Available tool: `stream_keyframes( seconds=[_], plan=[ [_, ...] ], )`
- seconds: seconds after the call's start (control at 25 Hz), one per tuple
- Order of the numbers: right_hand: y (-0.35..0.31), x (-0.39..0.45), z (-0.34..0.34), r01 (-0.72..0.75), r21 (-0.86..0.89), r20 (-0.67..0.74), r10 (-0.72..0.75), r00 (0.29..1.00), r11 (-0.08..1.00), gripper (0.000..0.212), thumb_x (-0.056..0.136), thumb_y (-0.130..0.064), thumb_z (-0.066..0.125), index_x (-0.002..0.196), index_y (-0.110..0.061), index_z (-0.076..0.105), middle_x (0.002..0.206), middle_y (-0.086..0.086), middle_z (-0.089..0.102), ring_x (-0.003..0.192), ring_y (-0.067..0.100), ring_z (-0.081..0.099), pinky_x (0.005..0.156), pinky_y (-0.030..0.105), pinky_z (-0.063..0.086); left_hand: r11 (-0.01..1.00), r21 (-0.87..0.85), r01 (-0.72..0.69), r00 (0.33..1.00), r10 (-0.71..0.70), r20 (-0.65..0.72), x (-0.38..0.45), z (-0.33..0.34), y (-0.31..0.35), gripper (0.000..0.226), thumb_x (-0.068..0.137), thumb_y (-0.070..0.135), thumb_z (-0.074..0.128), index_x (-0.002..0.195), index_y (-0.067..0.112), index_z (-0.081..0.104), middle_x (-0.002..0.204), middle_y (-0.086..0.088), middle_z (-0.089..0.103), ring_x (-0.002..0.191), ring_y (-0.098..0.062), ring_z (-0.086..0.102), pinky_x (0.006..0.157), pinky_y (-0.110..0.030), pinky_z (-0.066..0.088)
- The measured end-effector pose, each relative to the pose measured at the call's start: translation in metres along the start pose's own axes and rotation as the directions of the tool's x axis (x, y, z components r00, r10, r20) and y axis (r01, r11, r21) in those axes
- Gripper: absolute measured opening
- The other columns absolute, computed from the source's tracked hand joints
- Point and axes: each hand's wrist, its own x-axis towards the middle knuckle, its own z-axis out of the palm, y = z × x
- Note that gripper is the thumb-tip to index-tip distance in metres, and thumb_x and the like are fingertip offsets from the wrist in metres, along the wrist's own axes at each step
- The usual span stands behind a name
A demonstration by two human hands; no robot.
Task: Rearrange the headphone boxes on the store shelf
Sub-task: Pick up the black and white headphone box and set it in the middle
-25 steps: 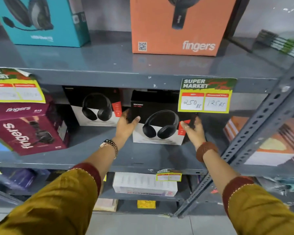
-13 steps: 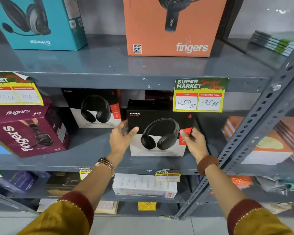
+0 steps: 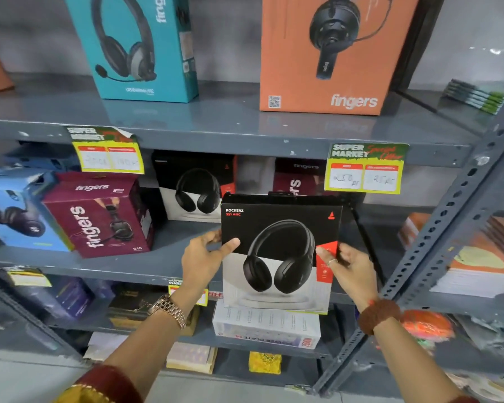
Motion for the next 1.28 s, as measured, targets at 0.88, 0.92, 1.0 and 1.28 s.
stream_keyframes(
  seconds=[0.88,0.92,1.0,1.28],
  plan=[
    [-0.083,0.069,0.219,-0.026,0.054,0.044,0.023,0.999,0.998,0.021,0.086,-0.019,0.061,0.071,-0.021,0.045,0.064,0.0,0.057,0.061,0.013,0.055,0.062,0.021,0.041,0.976,-0.217,0.03,0.971,0.024,0.238,0.144,-0.129,-0.079,0.08,0.08,-0.016,0.05,0.149,0.015,0.023,0.146,-0.003,0.048,0.128,-0.012,0.048,0.095,-0.025,0.047],
    [-0.081,0.068,0.221,-0.039,0.075,0.046,0.035,0.998,0.996,0.013,0.086,-0.019,0.06,0.079,-0.017,0.051,0.07,0.003,0.061,0.067,0.017,0.058,0.069,0.026,0.044,0.97,-0.242,0.032,0.973,0.025,0.23,0.143,-0.129,-0.082,0.079,0.081,-0.015,0.051,0.148,0.016,0.024,0.146,0.0,0.047,0.13,-0.011,0.046,0.103,-0.029,0.044],
    [-0.074,0.062,0.225,-0.085,0.108,0.043,0.081,0.996,0.991,0.011,0.087,-0.017,0.059,0.097,-0.013,0.058,0.085,0.01,0.066,0.08,0.023,0.062,0.084,0.036,0.047,0.951,-0.3,0.078,0.977,-0.014,0.212,0.136,-0.131,-0.087,0.072,0.084,-0.013,0.052,0.146,0.016,0.03,0.143,0.005,0.046,0.129,-0.006,0.042,0.111,-0.031,0.036],
    [-0.08,-0.012,0.283,-0.358,0.151,-0.012,0.363,0.932,0.922,0.05,0.085,-0.004,0.057,0.134,-0.005,0.045,0.121,0.019,0.062,0.113,0.03,0.057,0.103,0.036,0.038,0.916,-0.369,0.155,0.988,-0.147,0.049,0.112,-0.193,-0.142,0.041,0.089,-0.015,0.044,0.128,-0.003,0.051,0.122,-0.012,0.059,0.108,-0.016,0.055,0.086,-0.008,0.048]
  ],
)
